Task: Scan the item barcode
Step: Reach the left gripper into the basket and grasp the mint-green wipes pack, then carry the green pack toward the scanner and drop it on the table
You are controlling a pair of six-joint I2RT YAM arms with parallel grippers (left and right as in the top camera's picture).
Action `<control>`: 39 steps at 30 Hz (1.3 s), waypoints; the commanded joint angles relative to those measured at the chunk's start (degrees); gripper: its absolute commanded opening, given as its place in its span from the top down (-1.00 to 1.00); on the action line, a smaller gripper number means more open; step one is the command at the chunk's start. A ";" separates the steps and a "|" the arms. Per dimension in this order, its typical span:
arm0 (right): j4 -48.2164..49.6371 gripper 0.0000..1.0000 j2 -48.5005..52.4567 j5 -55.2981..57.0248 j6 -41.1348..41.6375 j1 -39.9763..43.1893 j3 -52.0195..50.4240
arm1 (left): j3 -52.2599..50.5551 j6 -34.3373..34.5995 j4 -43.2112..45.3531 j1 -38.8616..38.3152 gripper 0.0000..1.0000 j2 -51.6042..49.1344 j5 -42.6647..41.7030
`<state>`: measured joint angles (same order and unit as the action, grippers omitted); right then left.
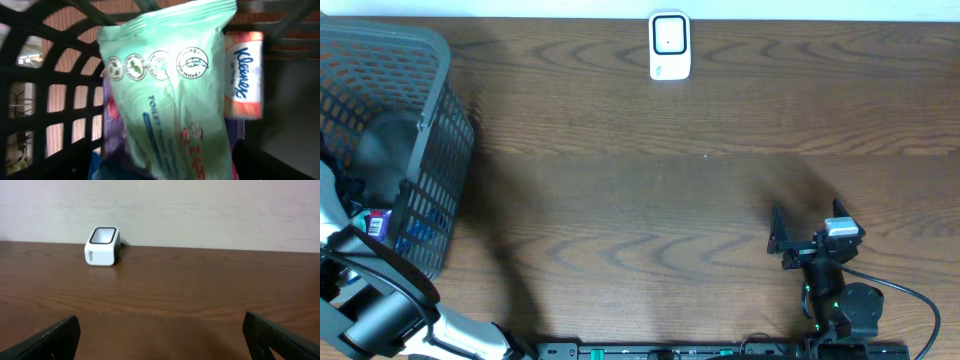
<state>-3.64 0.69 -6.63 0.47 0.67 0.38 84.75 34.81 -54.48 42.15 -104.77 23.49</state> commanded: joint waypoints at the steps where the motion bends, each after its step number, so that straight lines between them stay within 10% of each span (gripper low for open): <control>1: -0.22 -0.99 -0.31 -0.35 0.76 -0.07 -0.02 | -2.21 0.83 1.31 -0.20 -0.69 -1.36 1.86; 4: -0.22 -0.98 -0.31 -0.35 0.76 -0.07 -0.02 | -3.17 0.83 1.84 -0.20 0.21 -2.21 1.86; 9: -0.22 -0.99 -0.31 -0.35 0.76 -0.07 -0.02 | -3.15 0.83 1.66 -0.20 0.85 -2.19 1.88; 18: -0.22 -0.99 -0.31 -0.35 0.76 -0.07 -0.02 | 1.25 -0.44 -1.97 -0.20 0.86 6.71 -3.23; 29: -0.22 -0.99 -0.31 -0.35 0.76 -0.07 -0.02 | 3.41 5.22 14.86 -2.32 0.85 34.84 -32.50; 39: -0.22 -0.98 -0.31 -0.35 0.76 -0.07 -0.02 | 3.19 -4.59 19.74 -37.77 0.86 39.28 -36.94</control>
<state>-3.62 0.69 -6.66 0.47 0.67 0.38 88.09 37.69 -34.15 14.85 -62.98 -13.21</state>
